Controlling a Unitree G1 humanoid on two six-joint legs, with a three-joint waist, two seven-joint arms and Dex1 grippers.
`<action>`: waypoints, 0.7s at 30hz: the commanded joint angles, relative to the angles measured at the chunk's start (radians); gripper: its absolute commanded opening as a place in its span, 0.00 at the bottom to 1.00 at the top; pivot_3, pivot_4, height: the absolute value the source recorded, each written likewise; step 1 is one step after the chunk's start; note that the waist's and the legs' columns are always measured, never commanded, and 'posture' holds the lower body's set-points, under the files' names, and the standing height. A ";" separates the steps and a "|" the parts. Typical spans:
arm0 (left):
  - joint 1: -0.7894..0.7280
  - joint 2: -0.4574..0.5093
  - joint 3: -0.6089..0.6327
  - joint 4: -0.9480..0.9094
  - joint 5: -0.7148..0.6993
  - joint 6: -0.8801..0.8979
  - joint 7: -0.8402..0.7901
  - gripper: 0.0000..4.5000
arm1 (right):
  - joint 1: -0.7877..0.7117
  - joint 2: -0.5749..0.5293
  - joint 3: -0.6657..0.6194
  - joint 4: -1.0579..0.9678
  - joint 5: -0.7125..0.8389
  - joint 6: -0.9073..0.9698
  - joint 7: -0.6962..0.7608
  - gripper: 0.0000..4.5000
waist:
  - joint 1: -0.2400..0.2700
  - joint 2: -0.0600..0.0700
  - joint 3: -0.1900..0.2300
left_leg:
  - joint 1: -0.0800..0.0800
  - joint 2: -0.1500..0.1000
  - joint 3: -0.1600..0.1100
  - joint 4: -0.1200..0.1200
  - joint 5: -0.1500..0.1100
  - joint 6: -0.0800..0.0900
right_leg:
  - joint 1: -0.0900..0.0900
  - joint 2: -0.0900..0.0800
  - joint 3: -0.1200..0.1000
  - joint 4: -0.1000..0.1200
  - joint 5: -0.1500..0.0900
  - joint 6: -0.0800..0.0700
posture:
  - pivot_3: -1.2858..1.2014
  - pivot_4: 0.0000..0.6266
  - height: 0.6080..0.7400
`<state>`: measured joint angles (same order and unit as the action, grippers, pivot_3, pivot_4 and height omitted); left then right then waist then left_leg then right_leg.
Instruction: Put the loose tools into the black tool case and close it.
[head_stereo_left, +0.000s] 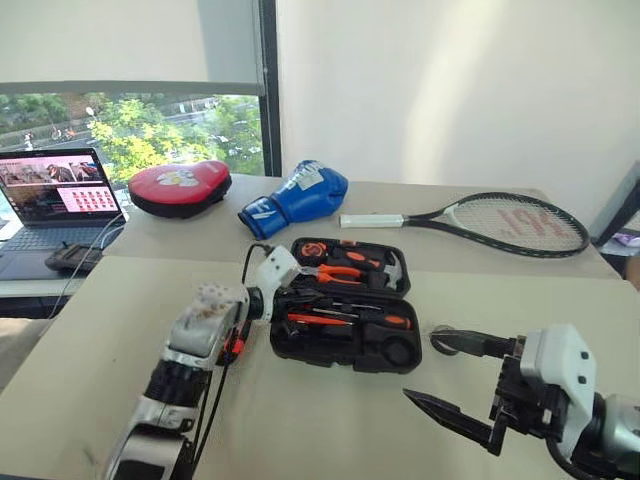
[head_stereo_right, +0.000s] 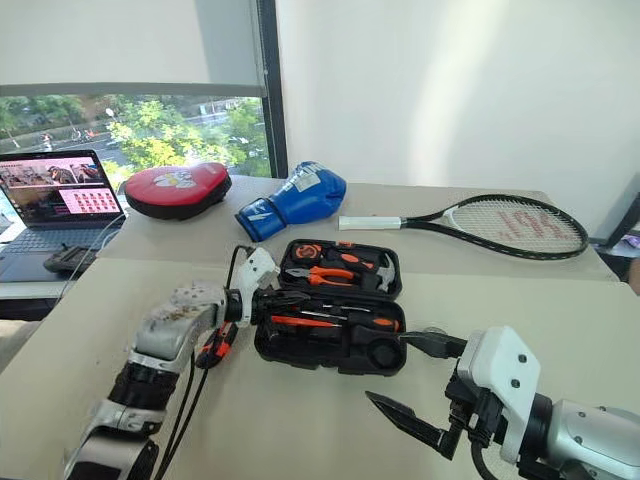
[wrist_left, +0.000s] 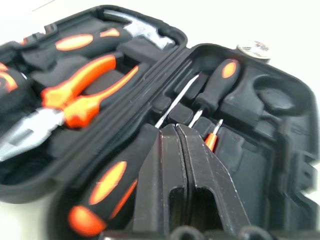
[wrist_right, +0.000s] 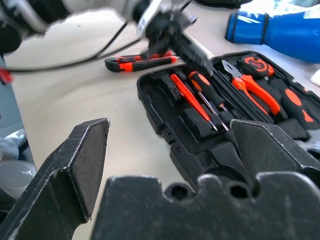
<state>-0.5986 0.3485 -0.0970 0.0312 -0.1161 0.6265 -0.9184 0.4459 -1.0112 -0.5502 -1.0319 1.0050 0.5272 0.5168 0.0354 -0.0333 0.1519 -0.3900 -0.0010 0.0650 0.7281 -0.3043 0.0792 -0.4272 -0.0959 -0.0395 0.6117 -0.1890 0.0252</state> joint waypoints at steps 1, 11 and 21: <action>0.066 0.010 -0.031 -0.026 0.062 -0.089 0.106 0.02 | -0.004 -0.020 0.000 -0.015 0.022 -0.032 -0.020 1.00 | 0.001 0.000 0.000 | 0.002 0.000 0.000 -0.002 0.000 0.000 | 0.001 -0.001 0.001 0.000 0.000 0.000 | 0.52 0.24 1.00; 0.214 0.101 -0.177 -0.060 0.065 -0.135 0.018 0.02 | 0.014 -0.041 -0.020 -0.015 0.044 -0.039 -0.030 1.00 | 0.009 0.009 -0.006 | 0.005 -0.001 -0.001 -0.002 -0.001 0.000 | 0.005 -0.012 0.000 -0.001 -0.002 -0.005 | 0.52 0.24 1.00; 0.162 0.024 -0.015 -0.151 -0.223 0.041 -0.014 0.02 | 0.038 -0.060 -0.035 -0.015 0.064 -0.061 -0.039 1.00 | 0.012 0.014 -0.011 | 0.004 -0.002 -0.001 -0.001 -0.001 0.001 | 0.005 -0.010 -0.002 -0.001 -0.004 -0.006 | 0.52 0.24 1.00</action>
<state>-0.4164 0.3979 -0.1607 -0.0540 -0.2216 0.5964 -0.9111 0.4850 -1.0664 -0.5586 -1.0322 1.0459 0.5010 0.4841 0.0478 -0.0196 0.1409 -0.3873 -0.0025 0.0637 0.7271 -0.3051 0.0807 -0.4227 -0.1053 -0.0414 0.6108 -0.1925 0.0207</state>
